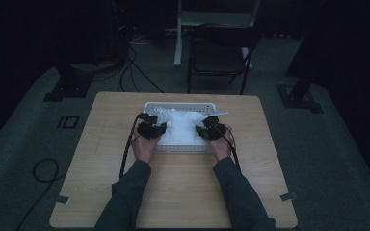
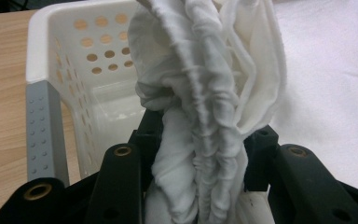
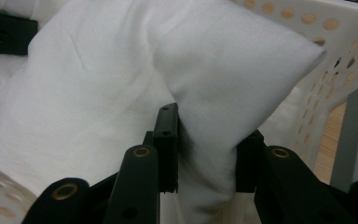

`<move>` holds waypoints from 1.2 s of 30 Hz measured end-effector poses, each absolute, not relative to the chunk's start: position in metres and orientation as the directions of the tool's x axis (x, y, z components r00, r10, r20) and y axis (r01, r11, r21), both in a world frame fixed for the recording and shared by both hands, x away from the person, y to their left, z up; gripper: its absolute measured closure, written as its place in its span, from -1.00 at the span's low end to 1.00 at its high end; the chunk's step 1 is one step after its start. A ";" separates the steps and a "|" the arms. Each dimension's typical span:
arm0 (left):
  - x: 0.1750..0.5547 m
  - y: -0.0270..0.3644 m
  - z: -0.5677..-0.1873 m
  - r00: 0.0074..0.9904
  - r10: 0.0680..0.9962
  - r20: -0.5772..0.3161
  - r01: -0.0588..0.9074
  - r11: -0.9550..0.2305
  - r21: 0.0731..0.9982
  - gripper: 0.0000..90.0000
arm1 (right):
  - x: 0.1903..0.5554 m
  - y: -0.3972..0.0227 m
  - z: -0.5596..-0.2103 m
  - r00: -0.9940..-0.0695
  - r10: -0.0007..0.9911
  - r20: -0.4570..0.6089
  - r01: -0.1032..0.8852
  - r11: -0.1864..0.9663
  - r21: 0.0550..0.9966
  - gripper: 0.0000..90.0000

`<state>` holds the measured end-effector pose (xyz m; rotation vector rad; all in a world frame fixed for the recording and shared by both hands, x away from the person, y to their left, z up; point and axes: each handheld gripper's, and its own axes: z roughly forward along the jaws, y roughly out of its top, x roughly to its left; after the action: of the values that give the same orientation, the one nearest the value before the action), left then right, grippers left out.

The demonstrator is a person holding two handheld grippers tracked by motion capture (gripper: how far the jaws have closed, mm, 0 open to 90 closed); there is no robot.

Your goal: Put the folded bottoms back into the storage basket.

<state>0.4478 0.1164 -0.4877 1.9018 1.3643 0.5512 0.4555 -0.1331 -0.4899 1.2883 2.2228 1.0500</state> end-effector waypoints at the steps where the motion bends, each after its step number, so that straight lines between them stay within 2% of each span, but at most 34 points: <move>1: 0.448 0.116 -0.488 0.348 0.935 -0.066 0.628 -0.180 0.757 0.31 | 0.455 -0.133 -0.490 -0.514 0.856 0.051 0.585 0.307 0.751 0.54; 5: 0.448 0.116 -0.488 0.343 0.938 -0.045 0.633 -0.195 0.749 0.23 | 0.456 -0.133 -0.490 -0.505 0.862 0.049 0.591 0.303 0.748 0.47; 12: 0.448 0.119 -0.487 0.318 0.947 -0.042 0.636 -0.180 0.750 -0.01 | 0.456 -0.139 -0.486 -0.471 0.881 0.047 0.606 0.284 0.743 0.17; 19: 0.441 0.134 -0.482 0.285 0.957 -0.048 0.608 -0.142 0.781 -0.11 | 0.451 -0.143 -0.475 -0.463 0.886 0.019 0.571 0.282 0.771 0.04; 21: 0.439 0.139 -0.478 0.281 0.958 -0.049 0.592 -0.133 0.795 -0.09 | 0.449 -0.144 -0.471 -0.464 0.886 0.019 0.561 0.277 0.780 0.04; 25: 0.435 0.147 -0.471 0.297 0.953 -0.054 0.581 -0.136 0.802 0.19 | 0.445 -0.146 -0.465 -0.471 0.882 0.012 0.539 0.277 0.795 0.04; 28: 0.432 0.150 -0.470 0.318 0.946 -0.055 0.576 -0.147 0.804 0.32 | 0.442 -0.147 -0.462 -0.477 0.879 0.007 0.530 0.281 0.800 0.05; 36: 0.420 0.159 -0.468 0.348 0.934 -0.081 0.557 -0.136 0.819 0.32 | 0.426 -0.154 -0.458 -0.487 0.873 -0.009 0.504 0.290 0.814 0.06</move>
<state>0.4204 0.1591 -0.4680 1.8110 1.3156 0.5937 0.4260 -0.1541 -0.4581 1.2305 2.1066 1.0768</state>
